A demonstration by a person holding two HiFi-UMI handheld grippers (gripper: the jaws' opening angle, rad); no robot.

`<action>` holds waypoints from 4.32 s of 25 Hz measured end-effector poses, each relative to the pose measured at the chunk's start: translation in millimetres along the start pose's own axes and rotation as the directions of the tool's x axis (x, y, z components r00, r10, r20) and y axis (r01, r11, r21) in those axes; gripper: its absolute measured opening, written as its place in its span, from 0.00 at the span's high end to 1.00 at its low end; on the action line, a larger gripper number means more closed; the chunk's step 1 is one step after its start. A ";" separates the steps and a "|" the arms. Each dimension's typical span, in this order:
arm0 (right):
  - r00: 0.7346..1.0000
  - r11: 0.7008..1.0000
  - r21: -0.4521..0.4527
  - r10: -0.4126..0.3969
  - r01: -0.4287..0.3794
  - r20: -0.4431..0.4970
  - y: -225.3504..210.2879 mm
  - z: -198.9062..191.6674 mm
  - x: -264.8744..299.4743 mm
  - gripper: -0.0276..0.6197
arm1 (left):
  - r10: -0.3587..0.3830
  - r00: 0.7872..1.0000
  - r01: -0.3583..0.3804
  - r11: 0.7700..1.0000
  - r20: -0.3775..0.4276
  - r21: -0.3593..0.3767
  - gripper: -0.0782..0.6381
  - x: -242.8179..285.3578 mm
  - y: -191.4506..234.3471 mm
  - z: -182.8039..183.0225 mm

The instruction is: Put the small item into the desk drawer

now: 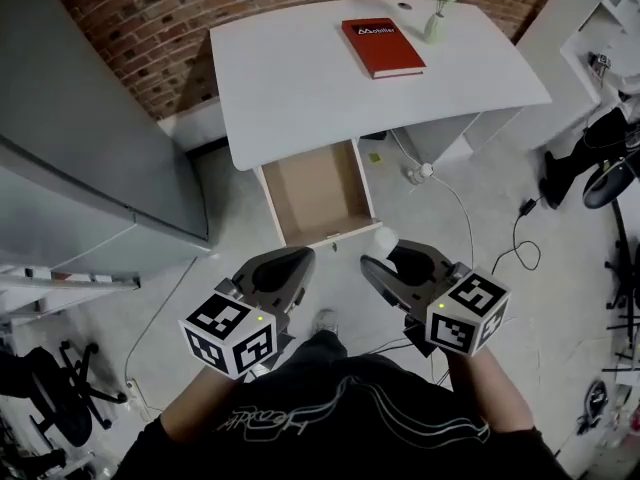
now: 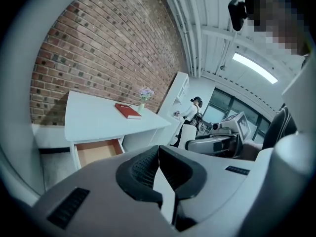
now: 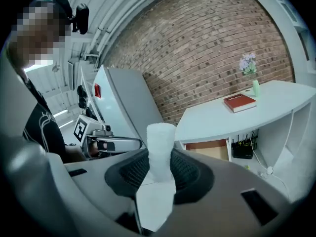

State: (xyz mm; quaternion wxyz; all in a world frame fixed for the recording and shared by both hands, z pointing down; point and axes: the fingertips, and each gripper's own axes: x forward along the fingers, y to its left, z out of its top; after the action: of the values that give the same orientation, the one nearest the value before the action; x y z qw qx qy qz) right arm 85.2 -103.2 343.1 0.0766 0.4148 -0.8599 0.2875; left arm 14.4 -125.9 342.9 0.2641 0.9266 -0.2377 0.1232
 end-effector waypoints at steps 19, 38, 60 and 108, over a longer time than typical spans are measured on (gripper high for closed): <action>0.953 0.981 -0.183 -0.121 0.071 -0.279 -123.2 -52.4 175.7 0.74 | 0.163 0.987 -0.161 0.978 0.002 -0.130 0.86 36.1 127.1 -30.5; 0.872 0.988 -0.099 -0.150 0.117 -0.465 -251.3 -130.7 290.2 0.74 | 0.239 0.968 -0.250 0.944 -0.079 -0.216 0.86 85.8 199.8 -45.7; 0.763 0.981 -0.034 -0.169 0.190 -0.624 -343.2 -235.3 369.0 0.74 | 0.295 0.940 -0.332 0.907 -0.173 -0.260 0.86 106.0 259.5 -113.8; 0.977 0.981 -0.043 0.182 -0.188 -0.106 -47.7 65.3 107.3 0.62 | 0.091 0.994 -0.091 0.996 -0.057 -0.001 0.86 18.9 79.8 37.0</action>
State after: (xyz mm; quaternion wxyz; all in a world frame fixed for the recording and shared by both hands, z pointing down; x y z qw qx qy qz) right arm 59.2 -234.8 349.6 0.1041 0.3155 -0.8971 0.2911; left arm -6.0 -212.9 353.3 0.2665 0.9105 -0.2722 0.1608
